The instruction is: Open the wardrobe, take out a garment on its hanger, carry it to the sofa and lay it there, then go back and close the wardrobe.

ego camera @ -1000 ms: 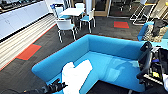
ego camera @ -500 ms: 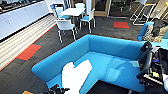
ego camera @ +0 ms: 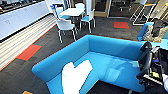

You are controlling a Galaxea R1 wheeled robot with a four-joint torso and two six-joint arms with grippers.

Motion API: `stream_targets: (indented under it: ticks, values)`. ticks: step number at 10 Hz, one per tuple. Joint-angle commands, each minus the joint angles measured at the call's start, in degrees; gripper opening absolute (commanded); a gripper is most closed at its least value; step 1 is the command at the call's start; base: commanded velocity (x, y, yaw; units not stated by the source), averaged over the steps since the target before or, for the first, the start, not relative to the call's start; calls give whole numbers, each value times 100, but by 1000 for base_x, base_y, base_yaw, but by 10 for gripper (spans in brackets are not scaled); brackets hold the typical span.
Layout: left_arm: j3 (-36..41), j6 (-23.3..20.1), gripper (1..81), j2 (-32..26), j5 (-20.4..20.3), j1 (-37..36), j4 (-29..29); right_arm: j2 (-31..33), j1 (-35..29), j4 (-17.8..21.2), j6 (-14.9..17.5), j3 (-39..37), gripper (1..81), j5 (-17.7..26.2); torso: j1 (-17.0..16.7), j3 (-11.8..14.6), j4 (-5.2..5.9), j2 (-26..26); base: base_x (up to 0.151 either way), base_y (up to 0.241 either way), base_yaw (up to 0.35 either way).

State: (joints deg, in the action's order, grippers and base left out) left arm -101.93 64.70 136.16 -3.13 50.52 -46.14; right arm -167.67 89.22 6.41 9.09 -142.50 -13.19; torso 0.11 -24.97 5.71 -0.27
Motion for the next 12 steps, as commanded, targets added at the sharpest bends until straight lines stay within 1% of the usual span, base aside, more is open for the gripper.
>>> stream_targets:
  ticks: [1,2,3,5,7,8,9,10,11,12]
  values:
    - [16,-27,811,-54,6,982,-1423,-41,22,-35,5,22,811,423,0,332,0,0,0,0,0]
    - [-316,-36,811,138,-3,1332,-1590,-41,-5,-26,5,-5,811,423,0,434,0,0,0,0,0]
    - [-564,-36,811,280,-12,1631,-1617,-41,-14,-17,5,-40,811,423,-2,234,0,-2,0,0,0]
    - [-986,-54,811,596,-37,2071,-1626,-41,-40,-17,-12,-84,811,423,-11,339,0,-9,0,0,0]
    - [-1241,-62,811,851,-47,2423,-1730,-41,-58,-17,-39,-93,811,405,-11,328,-335,-13,0,0,0]
    - [-1374,-62,811,1019,-47,2564,-1881,-41,-58,-8,-48,-102,811,370,-11,328,-439,-13,0,0,0]
    - [-1594,-54,811,1221,-47,2687,-1907,-41,-58,-17,-48,-101,811,352,-11,328,-554,-15,0,0,0]
    - [-1831,-54,811,1415,-47,2784,-1907,-32,-58,-8,-48,-102,811,352,-11,328,-705,-15,0,0,0]
    - [-1971,-54,811,1555,-47,2863,-1907,-32,-58,-8,-48,-145,811,352,-11,330,-492,-18,0,0,0]
    - [-2006,-62,811,1642,-13,2924,-1899,-32,-49,-8,-48,-181,811,352,-11,345,-592,-18,0,0,0]
